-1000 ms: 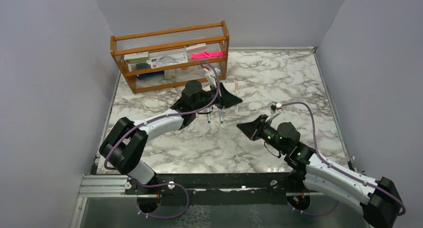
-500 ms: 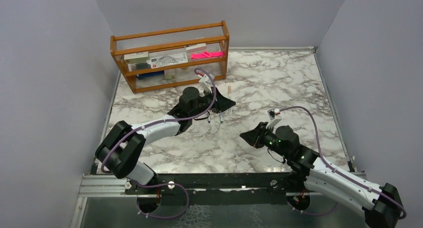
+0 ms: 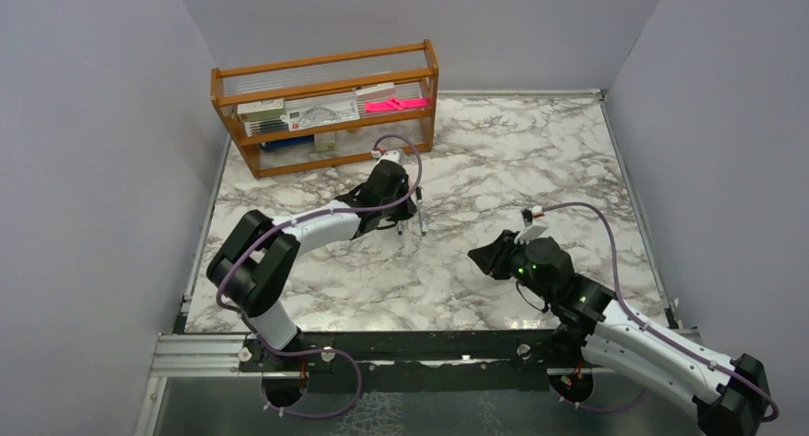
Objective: Insert the pens into the pen caps
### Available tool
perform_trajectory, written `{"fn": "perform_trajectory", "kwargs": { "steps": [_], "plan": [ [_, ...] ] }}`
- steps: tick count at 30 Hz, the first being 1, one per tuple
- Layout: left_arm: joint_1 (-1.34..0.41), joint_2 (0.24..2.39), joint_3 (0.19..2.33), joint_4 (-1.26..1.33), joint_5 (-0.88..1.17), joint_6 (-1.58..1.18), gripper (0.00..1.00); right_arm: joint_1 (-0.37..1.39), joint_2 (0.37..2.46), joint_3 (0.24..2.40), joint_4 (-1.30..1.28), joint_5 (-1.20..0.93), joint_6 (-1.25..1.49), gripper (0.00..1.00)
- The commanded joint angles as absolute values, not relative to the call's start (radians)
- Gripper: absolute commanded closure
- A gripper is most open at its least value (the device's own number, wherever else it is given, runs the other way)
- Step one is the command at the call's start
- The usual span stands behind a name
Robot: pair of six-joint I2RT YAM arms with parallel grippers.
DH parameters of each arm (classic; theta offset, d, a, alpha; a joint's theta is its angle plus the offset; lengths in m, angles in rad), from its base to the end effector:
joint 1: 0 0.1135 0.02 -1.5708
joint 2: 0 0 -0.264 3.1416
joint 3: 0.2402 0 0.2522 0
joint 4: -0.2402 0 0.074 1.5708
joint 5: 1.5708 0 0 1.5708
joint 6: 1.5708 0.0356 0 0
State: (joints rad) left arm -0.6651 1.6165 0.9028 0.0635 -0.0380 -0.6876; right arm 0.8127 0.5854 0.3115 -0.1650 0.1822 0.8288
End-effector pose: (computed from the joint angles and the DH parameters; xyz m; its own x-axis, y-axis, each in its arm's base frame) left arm 0.2713 -0.2111 0.1959 -0.7444 -0.2222 -0.6297 0.1559 0.8591 -0.4874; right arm 0.1083 0.1050 0.2045 -0.6407 0.3777 -0.6685 -0.1910 0.7649 0.6152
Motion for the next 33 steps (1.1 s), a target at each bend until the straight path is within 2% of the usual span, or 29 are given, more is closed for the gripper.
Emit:
{"fn": "perform_trajectory", "kwargs": {
  "steps": [1,6,11,16,18,19,21,22,24,33],
  "plan": [
    [-0.663,1.694,0.985,-0.027,-0.105,-0.655,0.93,0.814,0.589,0.31,-0.145,0.174,0.832,0.79],
    [-0.653,1.789,1.046,-0.04,-0.107,-0.637,0.88,0.815,0.59,0.306,-0.148,0.173,0.822,0.79],
    [-0.651,1.823,1.082,-0.064,-0.102,-0.625,0.73,0.815,0.6,0.313,-0.159,0.172,0.817,0.79],
    [-0.65,1.766,1.071,-0.097,-0.143,-0.611,0.55,0.815,0.608,0.307,-0.155,0.173,0.818,0.79],
    [-0.651,1.731,1.067,-0.113,-0.159,-0.597,0.51,0.814,0.611,0.299,-0.14,0.165,0.817,0.79],
    [-0.652,1.714,1.07,-0.128,-0.172,-0.586,0.48,0.814,0.613,0.295,-0.129,0.158,0.814,0.79],
    [-0.654,1.68,1.082,-0.165,-0.204,-0.558,0.35,0.814,0.62,0.288,-0.109,0.148,0.81,0.79],
    [-0.653,1.664,1.092,-0.188,-0.229,-0.545,0.24,0.815,0.625,0.287,-0.102,0.144,0.81,0.79],
    [-0.654,1.641,1.105,-0.223,-0.269,-0.524,0.16,0.815,0.636,0.285,-0.091,0.137,0.812,0.79],
    [-0.652,1.682,1.168,-0.315,-0.366,-0.481,0.02,0.814,0.662,0.29,-0.084,0.132,0.818,0.79]
  ]
}}
